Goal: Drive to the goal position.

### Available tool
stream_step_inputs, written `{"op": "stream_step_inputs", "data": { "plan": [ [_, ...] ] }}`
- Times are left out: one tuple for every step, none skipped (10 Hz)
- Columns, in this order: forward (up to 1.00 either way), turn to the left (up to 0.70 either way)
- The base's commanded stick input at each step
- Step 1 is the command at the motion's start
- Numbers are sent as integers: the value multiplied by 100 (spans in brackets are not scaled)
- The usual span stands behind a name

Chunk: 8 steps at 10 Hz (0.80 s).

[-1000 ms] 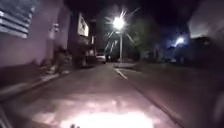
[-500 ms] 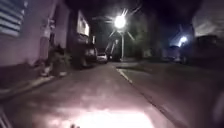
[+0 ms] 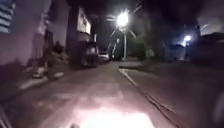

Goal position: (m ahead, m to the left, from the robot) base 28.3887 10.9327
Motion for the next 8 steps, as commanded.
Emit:
{"op": "stream_step_inputs", "data": {
  "plan": [
    [100,0],
    [100,0],
    [100,0],
    [100,0],
    [100,0],
    [100,0],
    [100,0],
    [100,0]
  ]
}}
